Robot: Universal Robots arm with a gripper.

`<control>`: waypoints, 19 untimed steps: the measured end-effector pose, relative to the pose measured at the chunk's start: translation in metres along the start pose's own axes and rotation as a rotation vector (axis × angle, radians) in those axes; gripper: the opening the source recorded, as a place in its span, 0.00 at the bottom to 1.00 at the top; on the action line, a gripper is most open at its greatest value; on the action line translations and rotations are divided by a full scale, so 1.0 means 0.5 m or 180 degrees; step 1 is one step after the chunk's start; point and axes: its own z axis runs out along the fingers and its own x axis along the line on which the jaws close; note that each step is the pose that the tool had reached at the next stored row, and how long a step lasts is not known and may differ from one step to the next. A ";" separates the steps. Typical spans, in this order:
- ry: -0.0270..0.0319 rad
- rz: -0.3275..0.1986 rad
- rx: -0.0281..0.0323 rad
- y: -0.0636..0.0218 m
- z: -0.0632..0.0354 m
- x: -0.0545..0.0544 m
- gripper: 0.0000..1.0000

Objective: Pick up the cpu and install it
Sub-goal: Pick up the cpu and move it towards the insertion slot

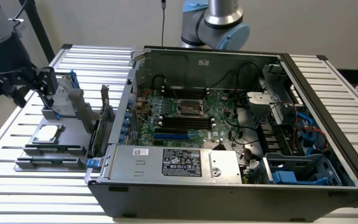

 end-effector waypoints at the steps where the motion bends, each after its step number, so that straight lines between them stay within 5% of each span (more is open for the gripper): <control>1: 0.0000 -0.0007 0.0000 0.000 0.004 0.000 0.67; 19: 0.0001 -0.0021 0.0000 -0.001 0.069 0.020 0.67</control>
